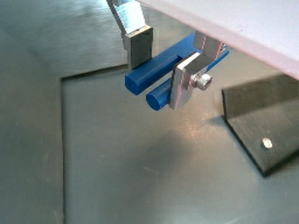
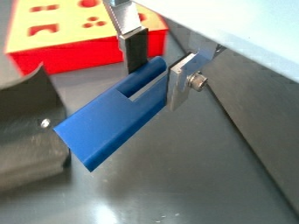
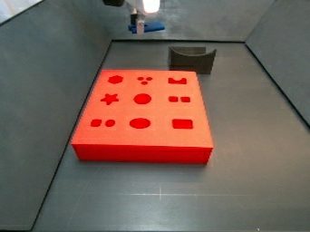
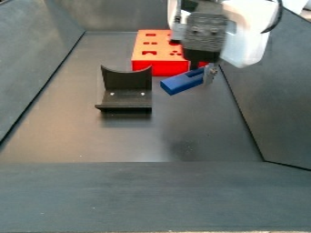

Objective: Pick up the square-circle object. Move up. Rotate the square-circle object. Place the square-circle object on the fixture. Regrasp the square-circle object. Move to above the board. Insert the square-circle object.
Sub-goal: Rotate the square-circle object.

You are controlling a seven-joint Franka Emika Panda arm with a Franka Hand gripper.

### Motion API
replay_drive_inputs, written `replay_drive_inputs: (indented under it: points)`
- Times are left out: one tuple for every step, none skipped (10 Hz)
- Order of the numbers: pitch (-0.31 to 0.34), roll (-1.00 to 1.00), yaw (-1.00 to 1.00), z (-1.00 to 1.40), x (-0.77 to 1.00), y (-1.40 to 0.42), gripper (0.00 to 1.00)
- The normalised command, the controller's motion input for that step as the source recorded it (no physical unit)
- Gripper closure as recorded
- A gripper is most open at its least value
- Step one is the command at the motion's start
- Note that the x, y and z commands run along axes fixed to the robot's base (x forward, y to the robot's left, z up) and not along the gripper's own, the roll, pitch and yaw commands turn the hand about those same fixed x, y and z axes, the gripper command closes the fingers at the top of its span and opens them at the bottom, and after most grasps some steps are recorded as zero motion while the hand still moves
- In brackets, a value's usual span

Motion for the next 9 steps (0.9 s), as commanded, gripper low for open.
replay_drive_inputs:
  points:
    - [-0.003, 0.00, -1.00, -0.03, 0.01, 0.02, 1.00]
    - [-0.003, 0.00, -1.00, -0.03, 0.01, 0.02, 1.00]
    - [-0.003, 0.00, -1.00, -0.03, 0.01, 0.02, 1.00]
    - [-0.003, 0.00, -1.00, -0.03, 0.01, 0.02, 1.00]
    - [-0.004, 0.00, -1.00, -0.03, 0.01, 0.02, 1.00]
    - [-0.004, 0.00, -1.00, -0.03, 0.01, 0.02, 1.00]
    - [-0.004, 0.00, -1.00, -0.03, 0.01, 0.02, 1.00]
    - [-0.004, 0.00, -1.00, -0.03, 0.01, 0.02, 1.00]
    - [-0.004, 0.00, -1.00, -0.03, 0.01, 0.02, 1.00]
